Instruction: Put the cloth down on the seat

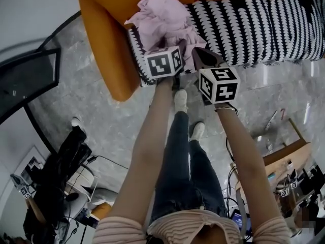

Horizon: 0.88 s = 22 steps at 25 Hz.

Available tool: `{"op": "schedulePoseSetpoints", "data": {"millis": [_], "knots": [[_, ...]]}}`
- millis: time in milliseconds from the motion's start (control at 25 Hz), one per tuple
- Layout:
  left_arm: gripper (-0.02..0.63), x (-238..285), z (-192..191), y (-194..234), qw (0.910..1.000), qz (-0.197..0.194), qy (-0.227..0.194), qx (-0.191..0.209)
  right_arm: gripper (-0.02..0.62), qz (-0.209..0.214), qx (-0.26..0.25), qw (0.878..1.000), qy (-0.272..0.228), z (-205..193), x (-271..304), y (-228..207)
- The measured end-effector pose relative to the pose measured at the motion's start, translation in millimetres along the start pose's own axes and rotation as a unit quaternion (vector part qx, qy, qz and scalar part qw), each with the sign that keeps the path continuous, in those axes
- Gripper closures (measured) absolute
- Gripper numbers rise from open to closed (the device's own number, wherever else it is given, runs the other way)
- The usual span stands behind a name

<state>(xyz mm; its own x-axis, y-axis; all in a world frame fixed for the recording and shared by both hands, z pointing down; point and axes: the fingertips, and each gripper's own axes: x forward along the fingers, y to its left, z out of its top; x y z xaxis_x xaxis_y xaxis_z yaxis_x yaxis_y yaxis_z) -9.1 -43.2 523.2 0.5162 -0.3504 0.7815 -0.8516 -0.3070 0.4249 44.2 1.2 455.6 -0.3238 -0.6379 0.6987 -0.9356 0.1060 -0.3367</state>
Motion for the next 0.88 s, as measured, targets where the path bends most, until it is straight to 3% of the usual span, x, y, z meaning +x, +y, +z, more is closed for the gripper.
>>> {"op": "schedulePoseSetpoints", "data": {"millis": [240, 440, 800, 880], "knots": [[0.311, -23, 6, 2, 0.9997, 0.001, -0.021, 0.008, 0.588, 0.008, 0.002, 1.0, -0.013, 14, -7, 11], [0.326, -52, 15, -7, 0.9986, -0.021, -0.048, 0.009, 0.588, 0.015, 0.003, 0.999, -0.032, 29, -22, 21], [0.565, -122, 35, -28, 0.9925, -0.038, -0.114, 0.023, 0.588, 0.03, 0.015, 0.997, -0.074, 55, -65, 38], [0.592, -138, 39, -33, 0.9905, -0.045, -0.128, 0.024, 0.588, 0.034, 0.017, 0.996, -0.085, 62, -75, 41]]}}
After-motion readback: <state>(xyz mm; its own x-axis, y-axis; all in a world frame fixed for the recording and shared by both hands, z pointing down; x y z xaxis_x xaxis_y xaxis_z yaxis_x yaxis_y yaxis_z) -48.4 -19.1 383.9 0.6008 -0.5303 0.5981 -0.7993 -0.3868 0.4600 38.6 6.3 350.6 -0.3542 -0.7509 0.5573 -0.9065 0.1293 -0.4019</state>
